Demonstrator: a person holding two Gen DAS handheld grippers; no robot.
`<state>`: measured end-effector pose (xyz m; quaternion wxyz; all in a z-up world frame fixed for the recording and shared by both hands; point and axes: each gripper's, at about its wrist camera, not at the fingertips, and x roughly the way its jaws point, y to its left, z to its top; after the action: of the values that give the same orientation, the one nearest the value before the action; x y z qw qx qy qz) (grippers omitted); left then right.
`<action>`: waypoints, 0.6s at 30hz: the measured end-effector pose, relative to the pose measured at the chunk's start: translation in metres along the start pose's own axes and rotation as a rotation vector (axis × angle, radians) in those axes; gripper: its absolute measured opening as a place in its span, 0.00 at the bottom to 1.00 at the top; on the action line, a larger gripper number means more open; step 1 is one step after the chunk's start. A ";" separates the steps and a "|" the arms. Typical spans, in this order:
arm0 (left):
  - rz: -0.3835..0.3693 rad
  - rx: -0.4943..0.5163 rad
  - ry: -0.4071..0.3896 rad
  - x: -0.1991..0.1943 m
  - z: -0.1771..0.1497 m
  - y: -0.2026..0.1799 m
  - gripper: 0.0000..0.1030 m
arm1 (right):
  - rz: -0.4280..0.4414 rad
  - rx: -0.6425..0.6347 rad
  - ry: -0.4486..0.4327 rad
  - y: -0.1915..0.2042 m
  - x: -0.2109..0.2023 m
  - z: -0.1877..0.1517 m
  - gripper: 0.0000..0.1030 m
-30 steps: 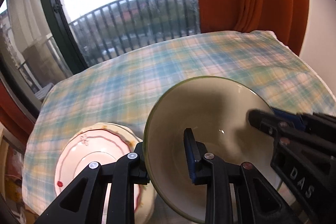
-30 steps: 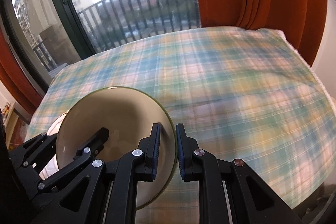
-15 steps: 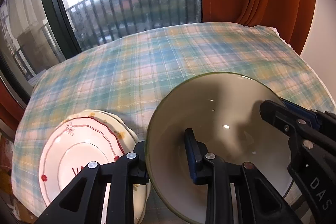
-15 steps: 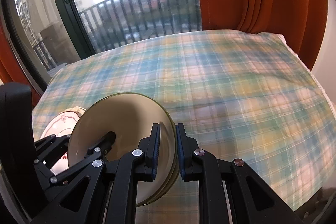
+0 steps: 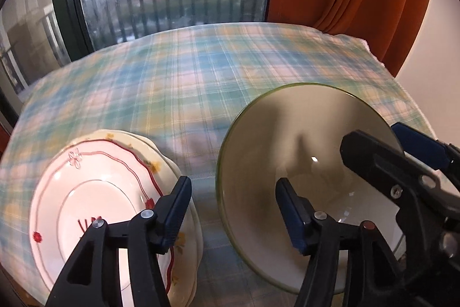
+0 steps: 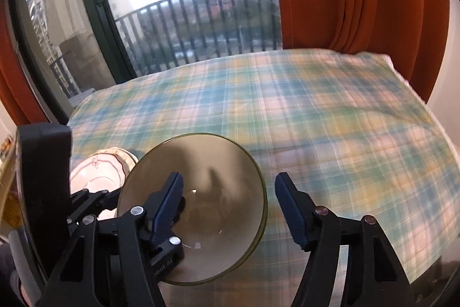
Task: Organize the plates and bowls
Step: 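Close both grippers on the rim of the stacked cream bowls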
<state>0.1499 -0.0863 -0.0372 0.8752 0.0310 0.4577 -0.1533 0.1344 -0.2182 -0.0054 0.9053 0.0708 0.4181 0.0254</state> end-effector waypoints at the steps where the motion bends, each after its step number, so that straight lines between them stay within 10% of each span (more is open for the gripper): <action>1: -0.020 -0.011 -0.001 -0.001 -0.001 0.002 0.64 | -0.001 -0.006 0.004 0.001 0.000 -0.001 0.69; 18: -0.233 0.012 0.093 0.023 0.008 -0.001 0.64 | -0.037 0.164 0.151 -0.019 0.035 -0.010 0.70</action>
<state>0.1679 -0.0941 -0.0510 0.8292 -0.0102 0.4972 -0.2551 0.1494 -0.2318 -0.0404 0.8627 0.1351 0.4868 -0.0203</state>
